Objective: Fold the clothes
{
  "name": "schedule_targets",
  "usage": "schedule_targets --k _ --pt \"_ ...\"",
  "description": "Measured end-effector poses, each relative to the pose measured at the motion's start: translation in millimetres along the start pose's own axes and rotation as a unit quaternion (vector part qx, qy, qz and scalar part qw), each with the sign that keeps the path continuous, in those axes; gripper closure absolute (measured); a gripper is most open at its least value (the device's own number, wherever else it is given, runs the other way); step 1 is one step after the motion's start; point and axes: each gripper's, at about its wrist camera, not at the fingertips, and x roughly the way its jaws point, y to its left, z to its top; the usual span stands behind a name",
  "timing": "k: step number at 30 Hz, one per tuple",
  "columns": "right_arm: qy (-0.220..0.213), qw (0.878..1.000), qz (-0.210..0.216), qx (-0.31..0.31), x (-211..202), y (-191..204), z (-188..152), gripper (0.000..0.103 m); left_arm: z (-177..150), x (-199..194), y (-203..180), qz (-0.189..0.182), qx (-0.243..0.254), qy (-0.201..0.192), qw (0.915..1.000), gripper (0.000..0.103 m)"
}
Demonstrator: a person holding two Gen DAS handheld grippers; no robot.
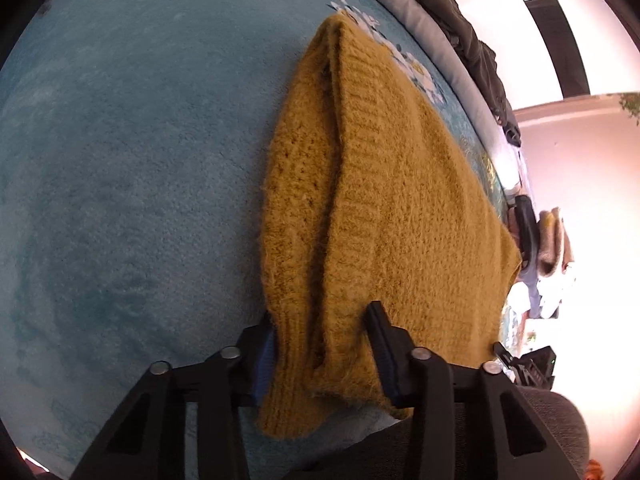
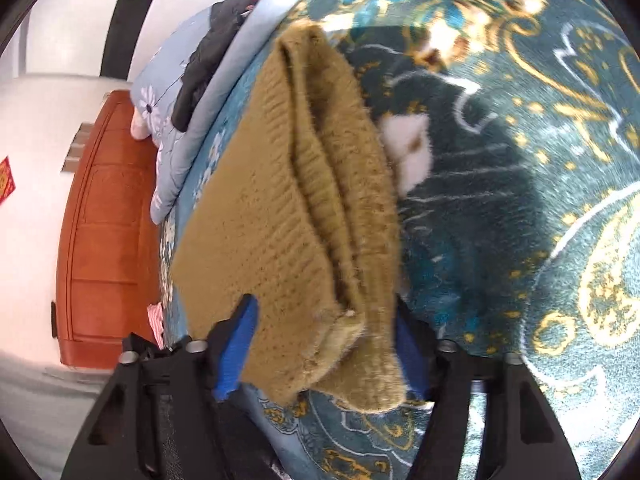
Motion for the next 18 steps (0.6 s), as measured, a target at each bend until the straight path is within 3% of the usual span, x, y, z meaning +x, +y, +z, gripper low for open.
schedule_targets --k 2,5,11,18 --pt "0.0 1.0 -0.008 0.021 -2.7 -8.2 -0.9 0.072 -0.1 -0.4 -4.9 0.0 0.011 -0.005 0.9999 0.078" --pt "0.006 0.999 0.013 0.048 -5.1 -14.8 -2.1 0.079 3.7 -5.6 -9.0 -0.012 0.011 -0.021 0.9996 0.083" --pt "0.008 0.997 0.065 0.031 -11.4 18.4 20.0 0.081 38.7 -24.8 -39.4 -0.025 0.037 -0.048 0.9979 0.084" --pt "-0.01 0.991 0.127 -0.031 -6.2 112.7 94.5 0.081 124.9 -76.7 -122.1 -0.049 0.088 -0.103 0.9895 0.084"
